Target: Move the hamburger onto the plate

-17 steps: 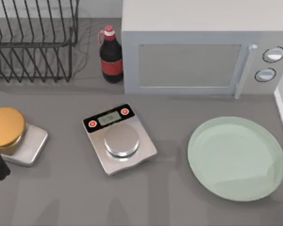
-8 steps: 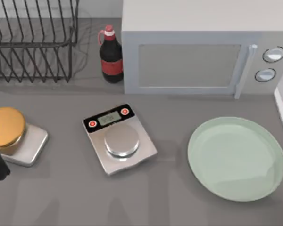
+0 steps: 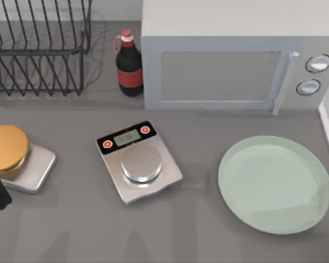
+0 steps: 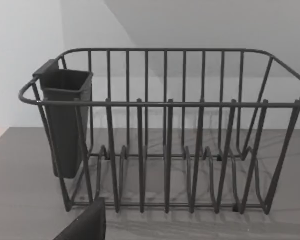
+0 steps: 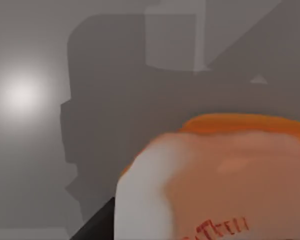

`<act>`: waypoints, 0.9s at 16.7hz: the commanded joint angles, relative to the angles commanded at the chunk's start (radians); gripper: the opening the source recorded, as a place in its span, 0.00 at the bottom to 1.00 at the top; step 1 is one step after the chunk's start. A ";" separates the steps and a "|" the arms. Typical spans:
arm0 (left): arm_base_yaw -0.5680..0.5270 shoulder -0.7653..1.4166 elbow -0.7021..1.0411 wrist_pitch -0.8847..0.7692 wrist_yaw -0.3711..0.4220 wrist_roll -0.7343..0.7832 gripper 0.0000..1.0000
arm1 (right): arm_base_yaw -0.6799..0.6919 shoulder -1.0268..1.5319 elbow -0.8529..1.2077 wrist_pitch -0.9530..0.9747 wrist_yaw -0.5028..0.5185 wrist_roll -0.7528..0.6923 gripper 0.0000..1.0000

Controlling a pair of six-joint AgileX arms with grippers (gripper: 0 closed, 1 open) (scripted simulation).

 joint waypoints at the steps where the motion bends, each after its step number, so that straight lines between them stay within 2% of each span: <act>1: 0.000 0.000 0.000 0.000 0.000 0.000 1.00 | 0.000 0.000 0.000 0.000 0.000 0.000 0.00; 2: 0.000 0.000 0.000 0.000 0.000 0.000 1.00 | -0.001 -0.072 0.050 -0.110 -0.012 0.012 0.00; 6: 0.000 0.000 0.000 0.000 0.000 0.000 1.00 | -0.001 -0.096 0.108 -0.185 -0.012 0.004 0.00; 12: 0.000 0.000 0.000 0.000 0.000 0.000 1.00 | -0.006 -0.204 0.293 -0.511 -0.012 0.001 0.00; 15: 0.000 0.000 0.000 0.000 0.000 0.000 1.00 | -0.007 -0.246 0.346 -0.581 -0.012 0.004 0.00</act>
